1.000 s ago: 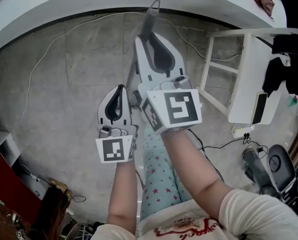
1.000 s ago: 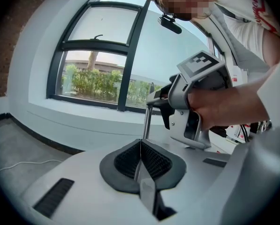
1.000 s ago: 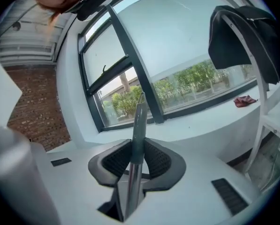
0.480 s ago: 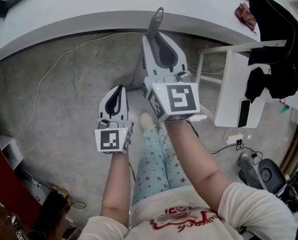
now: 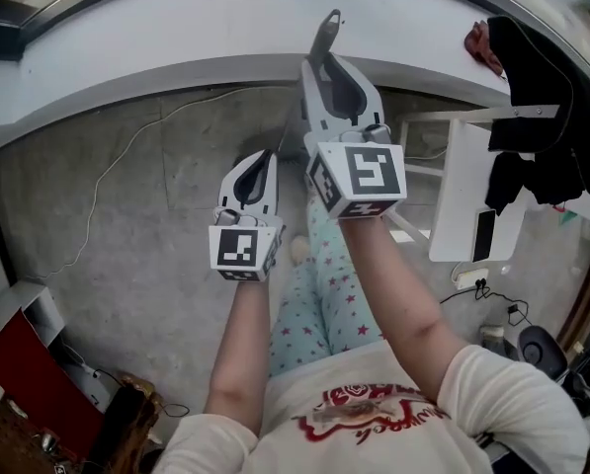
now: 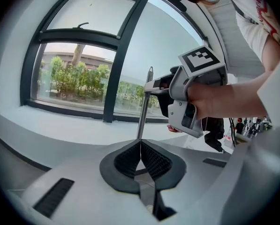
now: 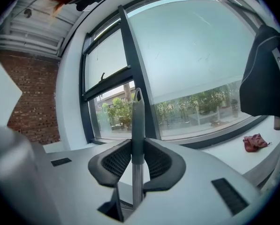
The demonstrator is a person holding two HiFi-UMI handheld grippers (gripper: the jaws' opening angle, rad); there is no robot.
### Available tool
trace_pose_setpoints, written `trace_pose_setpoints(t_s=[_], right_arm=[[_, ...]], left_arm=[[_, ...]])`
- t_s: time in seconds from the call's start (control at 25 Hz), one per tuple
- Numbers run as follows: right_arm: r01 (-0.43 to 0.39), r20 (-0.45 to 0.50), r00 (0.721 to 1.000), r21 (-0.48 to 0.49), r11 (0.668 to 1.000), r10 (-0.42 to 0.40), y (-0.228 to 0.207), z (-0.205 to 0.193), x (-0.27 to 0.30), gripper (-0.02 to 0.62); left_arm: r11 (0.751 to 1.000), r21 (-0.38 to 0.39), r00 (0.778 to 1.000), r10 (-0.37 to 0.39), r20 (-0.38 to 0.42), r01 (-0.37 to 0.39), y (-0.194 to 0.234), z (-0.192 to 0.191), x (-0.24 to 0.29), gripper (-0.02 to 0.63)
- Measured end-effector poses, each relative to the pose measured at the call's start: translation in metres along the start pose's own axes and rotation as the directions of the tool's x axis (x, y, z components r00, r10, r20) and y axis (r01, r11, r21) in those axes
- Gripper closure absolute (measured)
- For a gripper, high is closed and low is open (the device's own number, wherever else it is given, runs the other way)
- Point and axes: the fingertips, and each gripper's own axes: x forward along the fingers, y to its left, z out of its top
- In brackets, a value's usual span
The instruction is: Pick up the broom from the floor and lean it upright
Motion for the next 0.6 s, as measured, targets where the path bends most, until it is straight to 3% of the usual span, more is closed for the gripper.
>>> trace_pose_setpoints(t_s=[0.24, 0.6], right_arm=[[0.002, 0.005, 1.0, -0.001, 1.0, -0.002, -0.028, 0.024, 0.048, 0.494], [0.019, -0.025, 1.0, 0.041, 0.999, -0.018, -0.072, 0.046, 0.126, 0.494]], left_arm=[[1.0, -0.026, 1.0, 0.003, 0.008, -0.002, 0.027, 0.028, 0.045, 0.584], [1.0, -0.001, 1.0, -0.013, -0.028, 0.013, 0.058, 0.094, 0.131, 0.584]])
